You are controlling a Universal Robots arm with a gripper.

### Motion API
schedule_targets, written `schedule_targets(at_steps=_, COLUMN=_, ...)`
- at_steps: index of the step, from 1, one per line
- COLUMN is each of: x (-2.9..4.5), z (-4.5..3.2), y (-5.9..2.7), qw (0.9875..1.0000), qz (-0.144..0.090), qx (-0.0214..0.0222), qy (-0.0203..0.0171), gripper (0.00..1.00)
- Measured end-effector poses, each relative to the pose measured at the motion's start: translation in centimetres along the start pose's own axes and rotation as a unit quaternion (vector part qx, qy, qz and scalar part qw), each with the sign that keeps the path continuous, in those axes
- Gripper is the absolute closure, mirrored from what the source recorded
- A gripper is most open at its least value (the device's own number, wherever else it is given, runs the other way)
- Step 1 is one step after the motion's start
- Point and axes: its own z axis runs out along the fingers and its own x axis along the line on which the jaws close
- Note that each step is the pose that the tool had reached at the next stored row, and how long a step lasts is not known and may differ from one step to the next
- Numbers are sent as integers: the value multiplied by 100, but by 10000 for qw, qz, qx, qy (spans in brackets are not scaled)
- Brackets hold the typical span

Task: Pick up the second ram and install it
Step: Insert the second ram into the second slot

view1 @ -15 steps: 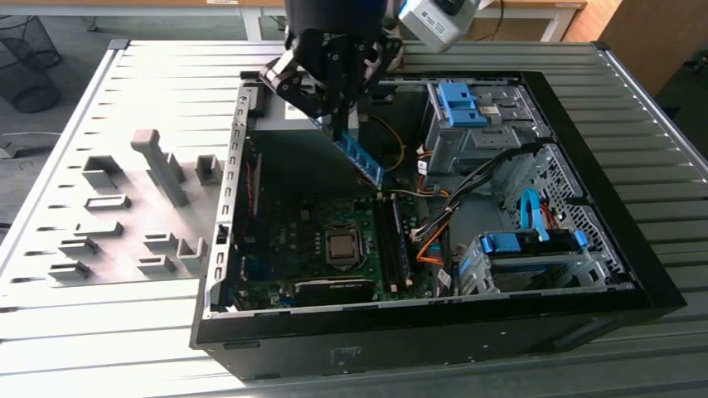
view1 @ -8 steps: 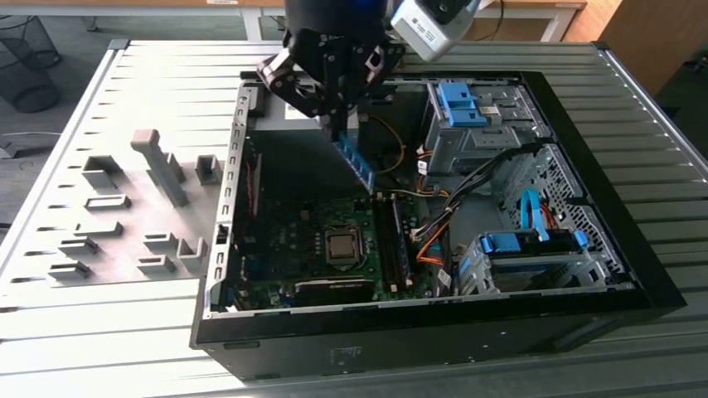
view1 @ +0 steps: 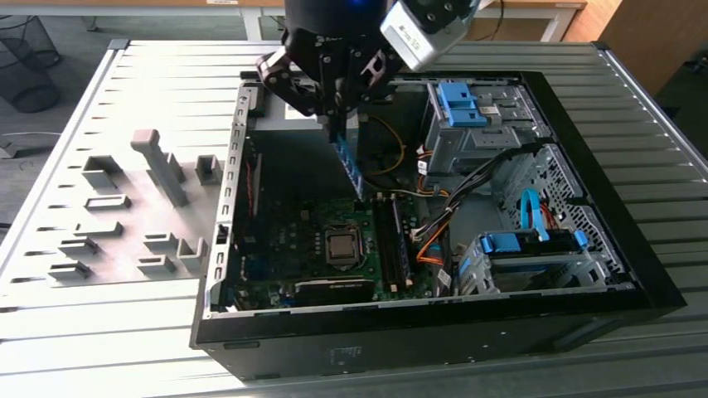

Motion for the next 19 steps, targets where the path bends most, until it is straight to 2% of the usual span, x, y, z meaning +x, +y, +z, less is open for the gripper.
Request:
schedule_targets(at_steps=3, x=0, z=6, y=0, qw=9996, qz=270, qx=-3, qy=1, gripper=86)
schedule_targets(at_steps=6, x=0, z=12, y=0, qw=9985, qz=548, qx=-6, qy=2, gripper=86)
schedule_targets(at_steps=9, x=0, z=19, y=0, qw=9967, qz=814, qx=-9, qy=3, gripper=86)
schedule_targets(at_steps=15, x=0, z=35, y=0, qw=9911, qz=1330, qx=-12, qy=6, gripper=86)
schedule_targets(at_steps=16, x=0, z=35, y=0, qw=9906, qz=1369, qx=-12, qy=6, gripper=86)
schedule_targets(at_steps=19, x=0, z=36, y=0, qw=9904, qz=1383, qx=-12, qy=6, gripper=86)
